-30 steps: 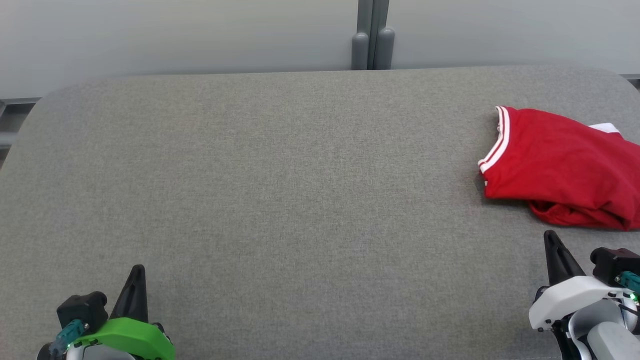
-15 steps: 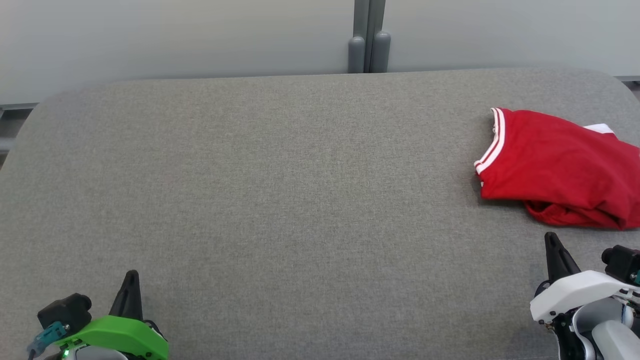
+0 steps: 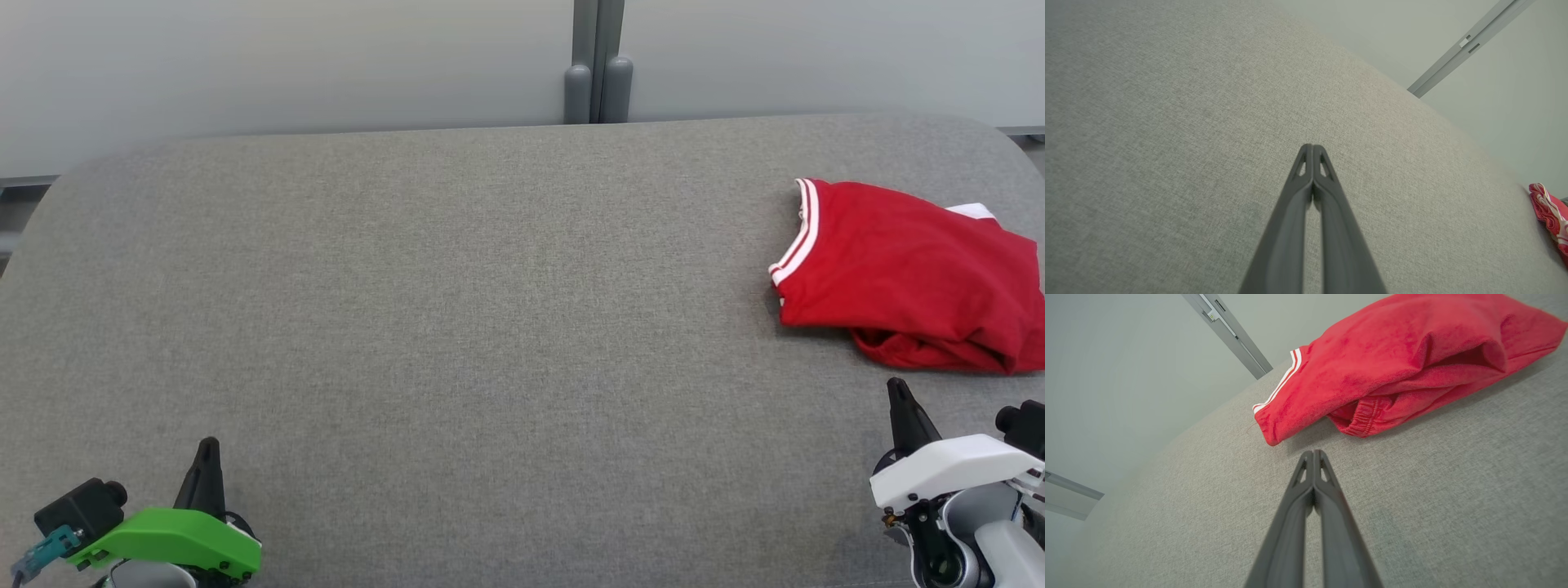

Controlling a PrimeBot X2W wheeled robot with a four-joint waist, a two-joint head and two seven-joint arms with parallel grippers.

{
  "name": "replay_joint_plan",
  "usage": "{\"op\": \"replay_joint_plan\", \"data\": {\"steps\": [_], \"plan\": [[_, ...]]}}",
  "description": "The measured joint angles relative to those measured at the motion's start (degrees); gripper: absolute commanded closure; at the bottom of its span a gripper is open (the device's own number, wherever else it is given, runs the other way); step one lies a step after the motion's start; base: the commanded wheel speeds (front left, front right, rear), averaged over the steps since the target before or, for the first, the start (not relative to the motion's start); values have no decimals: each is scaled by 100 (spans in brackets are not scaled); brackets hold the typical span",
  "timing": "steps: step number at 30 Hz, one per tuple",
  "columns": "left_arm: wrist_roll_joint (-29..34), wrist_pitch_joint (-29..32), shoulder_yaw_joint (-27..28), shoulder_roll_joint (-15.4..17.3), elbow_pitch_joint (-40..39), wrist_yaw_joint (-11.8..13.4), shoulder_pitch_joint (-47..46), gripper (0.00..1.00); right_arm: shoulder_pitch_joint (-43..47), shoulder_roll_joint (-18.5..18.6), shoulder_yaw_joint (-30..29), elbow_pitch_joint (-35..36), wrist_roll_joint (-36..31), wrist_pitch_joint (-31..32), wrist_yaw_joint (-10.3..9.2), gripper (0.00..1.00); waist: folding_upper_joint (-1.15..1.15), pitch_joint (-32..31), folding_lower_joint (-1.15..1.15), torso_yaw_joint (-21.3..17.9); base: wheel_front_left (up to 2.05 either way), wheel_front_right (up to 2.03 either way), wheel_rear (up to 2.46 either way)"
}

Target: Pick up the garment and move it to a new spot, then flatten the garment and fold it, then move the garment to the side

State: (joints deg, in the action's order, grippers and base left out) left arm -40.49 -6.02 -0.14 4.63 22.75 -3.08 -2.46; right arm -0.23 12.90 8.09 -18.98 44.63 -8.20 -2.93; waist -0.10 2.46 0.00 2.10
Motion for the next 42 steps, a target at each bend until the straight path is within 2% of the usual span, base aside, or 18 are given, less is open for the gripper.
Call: {"op": "replay_joint_plan", "data": {"steps": [42], "plan": [[-2854, 755, 316, -156, -344, -226, -62, 100, -169, -586, -882, 114, 2661, 813, 544, 100, 0, -132, 0, -119, 0, 0, 0]]}}
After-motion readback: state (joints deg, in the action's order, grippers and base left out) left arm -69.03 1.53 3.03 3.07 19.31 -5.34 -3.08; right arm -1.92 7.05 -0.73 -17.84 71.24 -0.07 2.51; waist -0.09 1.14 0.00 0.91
